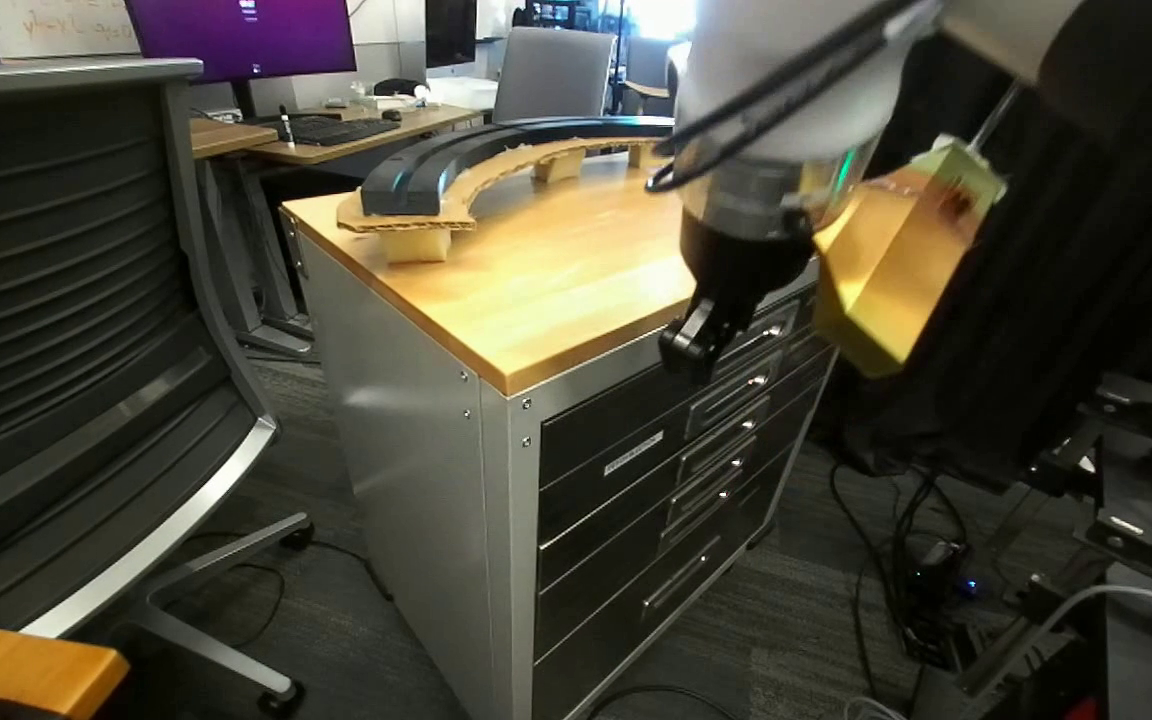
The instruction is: Place the screwdriver inside the open drawer then close the drawer
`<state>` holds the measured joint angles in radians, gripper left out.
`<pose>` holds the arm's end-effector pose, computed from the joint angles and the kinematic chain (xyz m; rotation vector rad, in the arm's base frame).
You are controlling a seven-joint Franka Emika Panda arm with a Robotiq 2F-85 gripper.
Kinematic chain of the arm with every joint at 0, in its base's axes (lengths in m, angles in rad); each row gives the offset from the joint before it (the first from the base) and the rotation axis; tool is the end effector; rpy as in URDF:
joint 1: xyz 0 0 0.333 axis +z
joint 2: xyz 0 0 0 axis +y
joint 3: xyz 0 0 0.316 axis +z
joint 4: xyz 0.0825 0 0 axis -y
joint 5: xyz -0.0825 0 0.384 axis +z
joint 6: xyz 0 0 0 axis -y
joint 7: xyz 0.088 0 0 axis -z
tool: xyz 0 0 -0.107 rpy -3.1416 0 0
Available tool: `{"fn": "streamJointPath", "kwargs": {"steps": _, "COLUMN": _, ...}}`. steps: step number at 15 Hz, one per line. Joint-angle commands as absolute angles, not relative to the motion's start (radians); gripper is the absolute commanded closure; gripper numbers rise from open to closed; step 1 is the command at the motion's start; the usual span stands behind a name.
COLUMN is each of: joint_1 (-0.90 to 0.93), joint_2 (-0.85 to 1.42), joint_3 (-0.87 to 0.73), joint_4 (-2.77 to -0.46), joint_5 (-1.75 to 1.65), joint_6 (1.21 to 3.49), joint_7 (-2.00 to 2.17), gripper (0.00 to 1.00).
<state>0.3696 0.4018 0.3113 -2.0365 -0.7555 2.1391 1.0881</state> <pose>0.4654 0.3364 0.2385 2.6557 0.1155 0.2672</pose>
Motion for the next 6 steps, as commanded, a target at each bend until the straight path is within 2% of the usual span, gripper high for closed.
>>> {"fn": "streamJointPath", "kwargs": {"steps": 1, "joint_1": 0.239, "joint_2": 0.229, "joint_3": 0.470, "joint_4": -2.088, "joint_5": -0.485, "joint_6": 2.054, "joint_7": 0.815, "gripper": 0.04}}
{"fn": "streamJointPath", "kwargs": {"steps": 2, "joint_1": 0.209, "joint_2": 0.195, "joint_3": 0.506, "joint_4": -2.080, "joint_5": -0.403, "joint_6": 2.036, "joint_7": 0.740, "gripper": 0.01}}
{"fn": "streamJointPath", "kwargs": {"steps": 4, "joint_1": 0.127, "joint_2": 0.135, "joint_3": 0.581, "joint_4": -2.044, "joint_5": -0.232, "joint_6": 1.985, "joint_7": 0.618, "gripper": 0.00}}
{"fn": "streamJointPath", "kwargs": {"steps": 5, "joint_1": 0.292, "joint_2": 0.198, "joint_3": 0.425, "joint_4": -2.049, "joint_5": -0.327, "joint_6": 2.037, "joint_7": 0.712, "gripper": 0.01}}
{"fn": "streamJointPath", "kwargs": {"steps": 6, "joint_1": 0.266, "joint_2": 0.166, "joint_3": 0.450, "joint_4": -2.043, "joint_5": -0.274, "joint_6": 2.016, "joint_7": 0.670, "gripper": 0.00}}
